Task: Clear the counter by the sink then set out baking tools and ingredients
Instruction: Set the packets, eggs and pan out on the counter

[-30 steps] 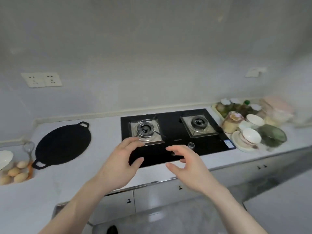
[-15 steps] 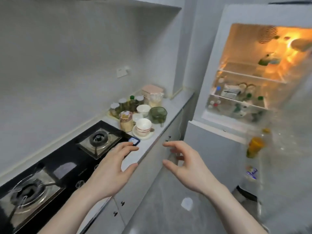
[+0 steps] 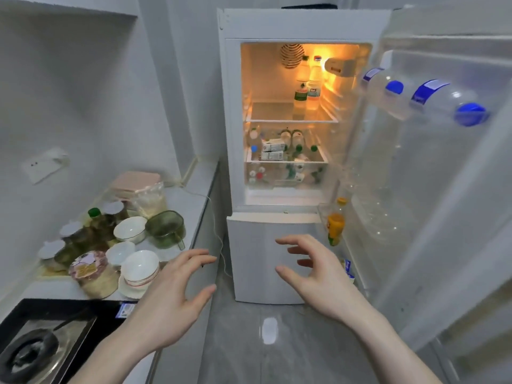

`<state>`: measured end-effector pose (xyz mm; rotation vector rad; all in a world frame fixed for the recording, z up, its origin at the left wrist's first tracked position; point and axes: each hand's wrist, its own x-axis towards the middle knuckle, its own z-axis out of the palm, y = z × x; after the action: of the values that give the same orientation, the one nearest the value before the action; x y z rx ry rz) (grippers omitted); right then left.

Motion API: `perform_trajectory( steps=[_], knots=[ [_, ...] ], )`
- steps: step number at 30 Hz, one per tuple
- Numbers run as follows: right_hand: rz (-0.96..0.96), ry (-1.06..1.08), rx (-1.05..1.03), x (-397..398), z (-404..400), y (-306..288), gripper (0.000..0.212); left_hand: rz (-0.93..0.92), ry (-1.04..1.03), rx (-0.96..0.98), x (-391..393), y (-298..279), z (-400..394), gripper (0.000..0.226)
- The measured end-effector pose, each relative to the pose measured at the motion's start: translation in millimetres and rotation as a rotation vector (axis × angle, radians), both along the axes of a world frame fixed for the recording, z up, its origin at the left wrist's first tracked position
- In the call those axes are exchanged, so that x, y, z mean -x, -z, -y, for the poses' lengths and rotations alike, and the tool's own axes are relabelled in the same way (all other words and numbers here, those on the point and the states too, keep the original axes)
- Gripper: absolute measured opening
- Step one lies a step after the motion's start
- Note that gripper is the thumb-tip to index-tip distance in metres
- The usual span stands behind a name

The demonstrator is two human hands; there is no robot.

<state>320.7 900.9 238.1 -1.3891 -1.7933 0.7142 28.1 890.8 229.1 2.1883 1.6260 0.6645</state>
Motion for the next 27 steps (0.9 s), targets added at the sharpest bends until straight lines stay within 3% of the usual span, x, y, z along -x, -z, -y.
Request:
perform_trajectory(
  steps=[13,19,27],
  knots=[
    [0.062,0.424,0.246,-110.6,-36.7,89.4,0.037,-0.054,0.431,0.142,-144.7,57.2,-145.2,0.043],
    [0.18,0.437,0.344,-147.6,-67.8,117.3,0.039,-0.132,0.544,0.203,-238.2,77.4,-193.5,0.043],
    [0.285,0.381,0.494,-171.0,-86.4,142.8,0.036,-0.385,0.675,0.251,-347.5,118.6,-242.5,0.041]
  ],
)
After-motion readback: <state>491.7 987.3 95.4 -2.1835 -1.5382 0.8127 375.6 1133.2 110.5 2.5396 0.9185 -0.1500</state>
